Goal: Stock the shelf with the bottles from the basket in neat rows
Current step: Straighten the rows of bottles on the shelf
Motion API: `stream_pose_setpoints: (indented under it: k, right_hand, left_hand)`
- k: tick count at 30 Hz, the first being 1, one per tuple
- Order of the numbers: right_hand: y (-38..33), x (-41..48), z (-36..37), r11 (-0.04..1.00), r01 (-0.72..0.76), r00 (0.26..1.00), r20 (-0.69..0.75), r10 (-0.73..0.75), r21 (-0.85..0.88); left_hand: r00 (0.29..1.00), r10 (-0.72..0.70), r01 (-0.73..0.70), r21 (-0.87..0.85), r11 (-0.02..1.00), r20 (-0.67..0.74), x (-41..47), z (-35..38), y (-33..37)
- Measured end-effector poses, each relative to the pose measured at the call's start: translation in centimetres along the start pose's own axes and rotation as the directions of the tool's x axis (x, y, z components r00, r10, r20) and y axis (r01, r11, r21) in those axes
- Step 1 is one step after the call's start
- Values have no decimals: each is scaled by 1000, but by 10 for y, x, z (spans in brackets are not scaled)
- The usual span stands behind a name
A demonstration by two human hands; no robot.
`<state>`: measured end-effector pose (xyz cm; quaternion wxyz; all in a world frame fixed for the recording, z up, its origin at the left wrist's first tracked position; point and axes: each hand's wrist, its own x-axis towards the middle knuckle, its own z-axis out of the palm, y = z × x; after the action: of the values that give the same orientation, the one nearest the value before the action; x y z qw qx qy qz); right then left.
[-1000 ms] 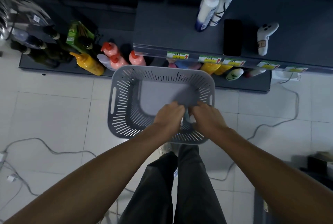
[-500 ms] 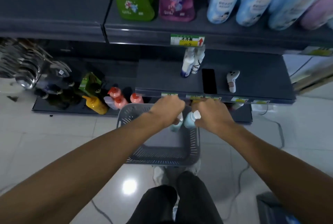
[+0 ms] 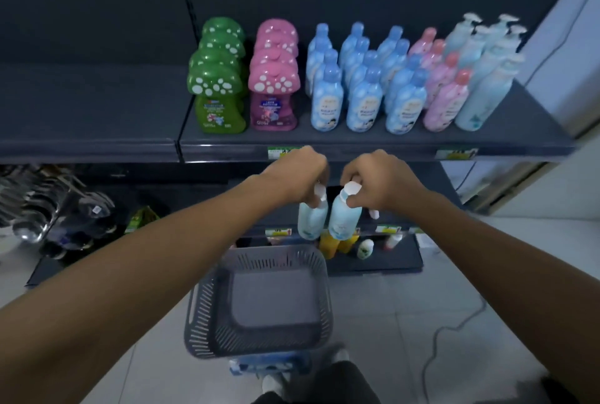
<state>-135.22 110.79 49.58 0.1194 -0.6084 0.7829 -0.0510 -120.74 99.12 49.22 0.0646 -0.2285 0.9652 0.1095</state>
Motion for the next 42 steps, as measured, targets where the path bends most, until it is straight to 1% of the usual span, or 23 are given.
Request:
stream_pose_setpoints:
  k: [3, 7, 10, 18, 25, 29, 34, 38, 42]
  right_hand:
    - [9, -3, -27, 1000, -5, 999, -53, 4, -17]
    - [22, -6, -55, 998, -11, 996, -84, 6, -65]
    - [31, -12, -74, 996, -13, 993, -114, 3, -92]
    - [63, -31, -112, 991, -48, 990, -141, 30, -122]
    - [101, -51, -140, 988, -68, 983, -176, 43, -135]
    - [136, -58, -158, 988, -69, 982, -183, 43, -138]
    - [191, -61, -178, 992, -52, 977, -213, 26, -114]
    - [237, -58, -196, 988, -30, 974, -225, -5, -150]
    - [282, -52, -223, 988, -36, 974, -227, 1, -149]
  left_hand:
    - [999, 38, -37, 26, 999, -25, 5, -22, 14]
    - [992, 115, -111, 58, 992, -61, 12, -47, 32]
    - [987, 143, -139, 62, 988, -76, 18, -66, 46]
    - [974, 175, -164, 91, 982, -143, 32, -101, 84]
    - [966, 209, -194, 111, 975, -151, 45, -115, 116]
    - [961, 240, -225, 117, 967, -137, 65, -122, 141]
    - [964, 235, -224, 94, 970, -122, 106, -130, 180]
    - [960, 250, -243, 70, 968, -127, 142, -140, 213]
    - [960, 250, -244, 62, 968, -122, 180, -147, 244]
